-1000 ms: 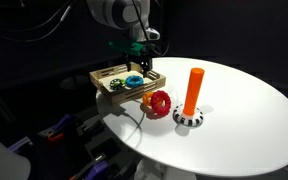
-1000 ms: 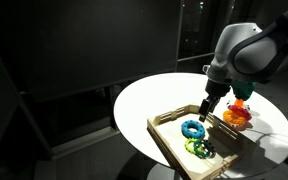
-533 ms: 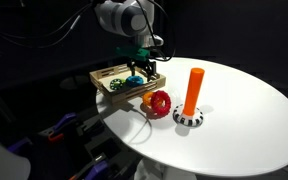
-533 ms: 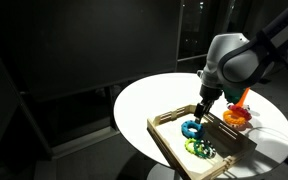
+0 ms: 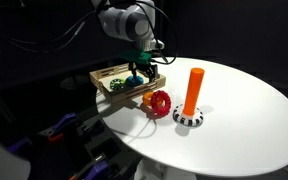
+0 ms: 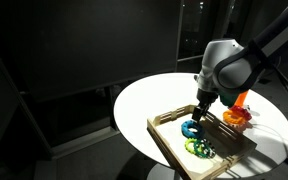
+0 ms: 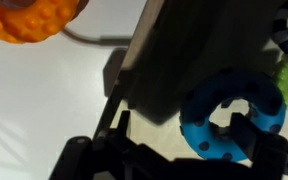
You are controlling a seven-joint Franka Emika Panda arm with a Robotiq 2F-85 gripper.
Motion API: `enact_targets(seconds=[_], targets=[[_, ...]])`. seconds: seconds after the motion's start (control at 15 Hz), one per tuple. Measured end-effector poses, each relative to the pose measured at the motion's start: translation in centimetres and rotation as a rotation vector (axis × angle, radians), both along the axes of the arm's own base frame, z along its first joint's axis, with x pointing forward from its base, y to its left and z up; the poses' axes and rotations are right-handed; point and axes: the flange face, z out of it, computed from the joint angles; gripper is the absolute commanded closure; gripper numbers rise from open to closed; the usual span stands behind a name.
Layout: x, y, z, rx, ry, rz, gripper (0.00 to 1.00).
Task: Move the blue ring from the tray to the table
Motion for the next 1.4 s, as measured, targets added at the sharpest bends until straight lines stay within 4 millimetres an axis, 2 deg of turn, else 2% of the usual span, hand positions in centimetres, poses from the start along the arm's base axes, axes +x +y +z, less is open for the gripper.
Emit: enact_targets(seconds=[0.27, 0.33, 0.4, 0.47, 0.93, 1.0, 1.4], targets=[[0.4, 0.6, -0.5, -0.007, 0.001, 0.007, 0.01], [0.4, 0.7, -0.6, -0.010, 0.001, 0.008, 0.12], [0.5, 0.8, -0.7, -0.013, 0.001, 0.009, 0.26], [0.6, 0.9, -0.8, -0.015, 0.002, 0.010, 0.31], [1.0, 0.9, -0.9, -0.024, -0.002, -0.009, 0.88], [1.1, 1.0, -0.8, -0.024, -0.004, -0.014, 0.91], [1.8, 0.7, 0.7, -0.024, -0.016, -0.025, 0.90]])
